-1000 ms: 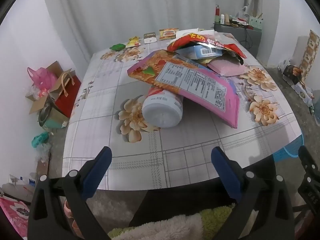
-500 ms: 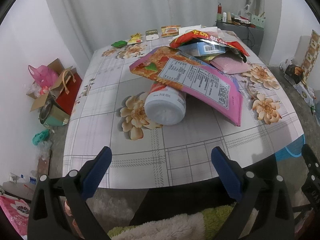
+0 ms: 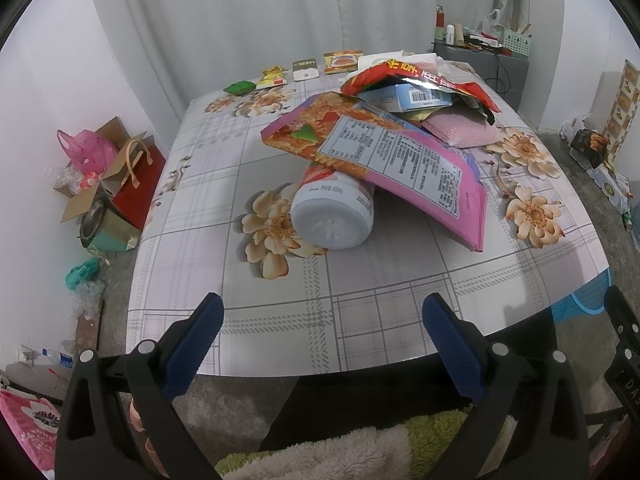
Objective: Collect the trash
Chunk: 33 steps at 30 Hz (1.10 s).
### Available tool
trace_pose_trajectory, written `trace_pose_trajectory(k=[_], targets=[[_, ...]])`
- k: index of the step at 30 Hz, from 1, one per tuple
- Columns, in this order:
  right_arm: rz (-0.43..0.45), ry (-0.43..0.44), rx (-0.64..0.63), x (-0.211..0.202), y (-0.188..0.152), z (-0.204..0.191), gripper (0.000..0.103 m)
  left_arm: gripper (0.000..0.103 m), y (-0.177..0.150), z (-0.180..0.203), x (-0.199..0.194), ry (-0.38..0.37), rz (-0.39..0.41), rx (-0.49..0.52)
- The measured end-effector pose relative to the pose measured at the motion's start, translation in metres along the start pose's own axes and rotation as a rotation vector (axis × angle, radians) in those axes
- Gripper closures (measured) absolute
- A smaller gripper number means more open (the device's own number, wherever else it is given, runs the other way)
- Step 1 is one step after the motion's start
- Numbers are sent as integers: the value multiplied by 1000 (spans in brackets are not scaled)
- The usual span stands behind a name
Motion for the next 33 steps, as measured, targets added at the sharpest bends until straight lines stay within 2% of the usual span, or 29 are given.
trace_pose_trajectory(k=[33], targets=[[2,39,15,1,6,-7,8,6,2,-7,-1,-5,-4,-16]])
Point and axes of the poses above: each gripper's, at about its wrist camera, not at the fingertips, and x roughly the way its jaws point, z to its right, y to its top, the point moved 7 cm from there along x, roughly the way its jaws point, and after that the axes turned 3 degrees about y, right-handed, at the moved point
